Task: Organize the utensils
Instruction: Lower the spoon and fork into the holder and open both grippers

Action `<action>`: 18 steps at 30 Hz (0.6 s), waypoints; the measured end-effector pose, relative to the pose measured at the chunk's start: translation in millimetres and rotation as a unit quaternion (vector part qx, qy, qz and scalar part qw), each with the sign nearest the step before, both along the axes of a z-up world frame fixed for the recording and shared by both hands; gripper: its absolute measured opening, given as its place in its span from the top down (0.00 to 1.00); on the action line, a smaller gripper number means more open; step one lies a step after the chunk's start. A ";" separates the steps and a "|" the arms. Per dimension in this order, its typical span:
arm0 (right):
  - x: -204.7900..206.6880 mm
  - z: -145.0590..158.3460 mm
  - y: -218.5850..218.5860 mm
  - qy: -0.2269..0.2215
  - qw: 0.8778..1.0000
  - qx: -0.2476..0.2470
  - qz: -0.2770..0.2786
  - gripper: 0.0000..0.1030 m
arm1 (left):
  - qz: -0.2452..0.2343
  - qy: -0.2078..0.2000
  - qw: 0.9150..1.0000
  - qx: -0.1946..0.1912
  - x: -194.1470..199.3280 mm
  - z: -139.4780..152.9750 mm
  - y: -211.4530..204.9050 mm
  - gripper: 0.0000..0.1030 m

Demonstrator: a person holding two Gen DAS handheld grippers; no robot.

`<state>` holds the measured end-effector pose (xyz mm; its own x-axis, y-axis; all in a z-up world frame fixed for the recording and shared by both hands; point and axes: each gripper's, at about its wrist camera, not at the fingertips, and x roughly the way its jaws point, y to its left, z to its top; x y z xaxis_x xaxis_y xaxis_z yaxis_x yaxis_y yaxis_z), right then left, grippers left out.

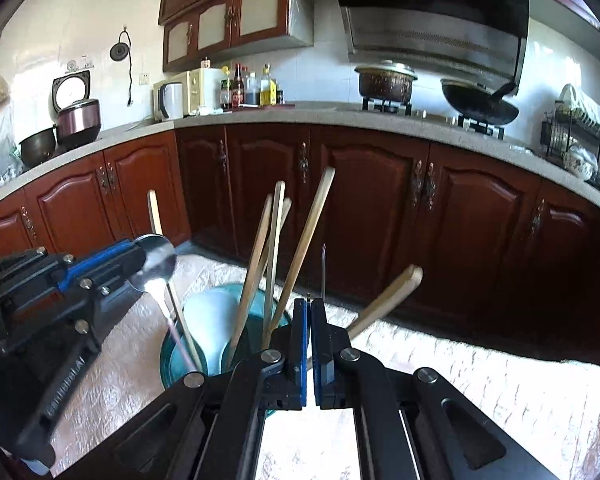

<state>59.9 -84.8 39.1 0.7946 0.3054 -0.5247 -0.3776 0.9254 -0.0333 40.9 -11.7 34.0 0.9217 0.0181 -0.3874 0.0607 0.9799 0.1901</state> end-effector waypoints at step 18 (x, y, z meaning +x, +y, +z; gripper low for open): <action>3.3 -37.5 -31.0 0.102 0.988 0.112 0.025 0.80 | -0.010 0.080 0.995 -0.052 1.1 -26.6 -0.2 0.97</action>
<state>63.2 -115.8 1.7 0.6612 0.4673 -0.5869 -0.4004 0.8814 0.2508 42.0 -11.9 7.5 0.8483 -0.0476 -0.5273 0.1015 0.9921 0.0737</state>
